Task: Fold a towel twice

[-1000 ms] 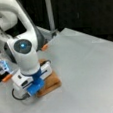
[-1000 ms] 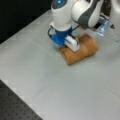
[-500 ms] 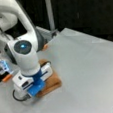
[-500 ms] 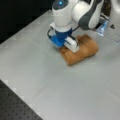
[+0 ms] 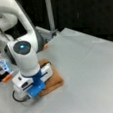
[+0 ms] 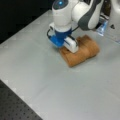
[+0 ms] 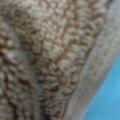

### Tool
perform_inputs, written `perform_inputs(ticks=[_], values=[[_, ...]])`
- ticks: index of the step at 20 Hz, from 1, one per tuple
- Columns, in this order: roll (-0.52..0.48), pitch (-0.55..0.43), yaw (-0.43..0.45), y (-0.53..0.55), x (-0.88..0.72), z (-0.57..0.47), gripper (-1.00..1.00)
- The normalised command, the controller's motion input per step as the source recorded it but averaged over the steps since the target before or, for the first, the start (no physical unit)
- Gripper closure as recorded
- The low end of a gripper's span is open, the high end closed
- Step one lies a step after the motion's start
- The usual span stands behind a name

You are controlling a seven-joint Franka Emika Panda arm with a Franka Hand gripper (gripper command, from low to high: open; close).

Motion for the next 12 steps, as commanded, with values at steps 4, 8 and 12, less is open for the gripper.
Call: perform_inputs(ticks=[4,8,12], values=[[-0.035,-0.069,-0.002,0.05,-0.15,0.05,-1.00],[-0.060,0.014,0.032,0.01,-0.18,0.16,-1.00],[-0.084,0.068,0.060,0.01,-0.16,0.27,-1.00]])
